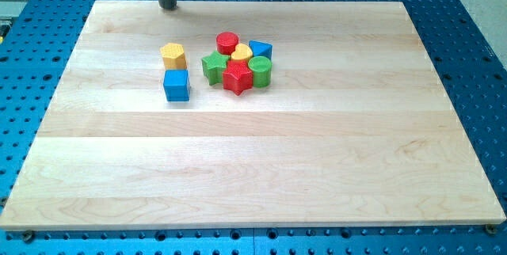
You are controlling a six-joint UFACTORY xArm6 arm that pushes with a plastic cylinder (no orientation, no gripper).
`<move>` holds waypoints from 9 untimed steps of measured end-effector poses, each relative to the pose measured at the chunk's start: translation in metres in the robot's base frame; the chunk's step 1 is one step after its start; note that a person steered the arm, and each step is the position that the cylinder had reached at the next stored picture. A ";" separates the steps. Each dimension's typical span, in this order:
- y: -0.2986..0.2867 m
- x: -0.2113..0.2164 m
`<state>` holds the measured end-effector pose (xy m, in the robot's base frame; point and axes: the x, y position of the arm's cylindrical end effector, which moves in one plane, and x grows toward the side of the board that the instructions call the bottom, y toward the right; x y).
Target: Push the hexagon to the left of the green star
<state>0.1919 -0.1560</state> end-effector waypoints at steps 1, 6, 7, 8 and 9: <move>0.002 0.000; 0.012 0.000; 0.014 -0.001; 0.017 0.000; 0.021 0.000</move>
<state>0.1922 -0.1347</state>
